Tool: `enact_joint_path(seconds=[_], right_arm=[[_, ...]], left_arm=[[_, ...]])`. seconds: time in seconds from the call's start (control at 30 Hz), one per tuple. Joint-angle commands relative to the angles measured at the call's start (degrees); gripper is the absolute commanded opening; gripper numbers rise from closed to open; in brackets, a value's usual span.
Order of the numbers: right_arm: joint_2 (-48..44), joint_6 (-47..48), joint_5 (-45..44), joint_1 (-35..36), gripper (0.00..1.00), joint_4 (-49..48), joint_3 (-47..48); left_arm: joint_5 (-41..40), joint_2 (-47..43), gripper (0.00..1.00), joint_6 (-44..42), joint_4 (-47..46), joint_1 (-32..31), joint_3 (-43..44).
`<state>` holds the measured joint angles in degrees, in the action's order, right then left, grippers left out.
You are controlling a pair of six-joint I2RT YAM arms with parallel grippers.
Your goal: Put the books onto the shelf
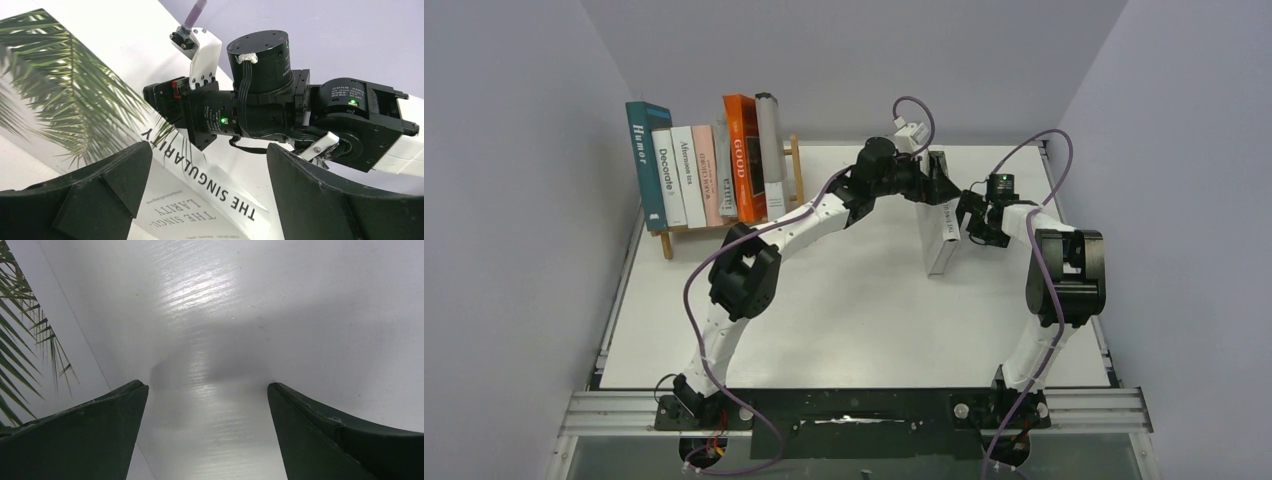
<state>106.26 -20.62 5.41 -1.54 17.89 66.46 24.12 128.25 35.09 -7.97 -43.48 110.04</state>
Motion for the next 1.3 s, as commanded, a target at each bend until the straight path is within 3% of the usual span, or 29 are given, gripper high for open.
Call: enact_joint_path(seconds=[0.0,0.4,0.57,0.9,1.07,1.27], right_arm=[[-3.2,-0.4,-0.4,-0.5,0.98,0.7,-0.4],[-3.8,-0.3,-0.4,-0.5,0.98,0.6,-0.4],[-4.7,-0.4,-0.5,-0.4,0.98,0.3,-0.8],[-8.5,-1.3,-0.9,-0.6,0.98,0.2,-1.4],[-11.0,-1.8,-1.0,-0.8,0.98,0.4,-1.8],[-13.0,-2.1,-0.8,-1.0,0.98,0.4,-2.9]], left_arm=[[-0.8,-5.4,0.86,-1.3,-0.6,0.5,1.7],[-2.4,-6.5,0.86,-1.3,3.1,1.4,1.4],[-6.9,-3.9,0.86,-2.1,17.9,2.5,11.1],[-30.2,3.7,0.86,-2.2,44.3,1.7,34.1],[-34.9,3.4,0.86,-2.1,45.4,1.2,33.2],[-33.5,4.4,0.86,0.2,43.7,0.8,32.5]])
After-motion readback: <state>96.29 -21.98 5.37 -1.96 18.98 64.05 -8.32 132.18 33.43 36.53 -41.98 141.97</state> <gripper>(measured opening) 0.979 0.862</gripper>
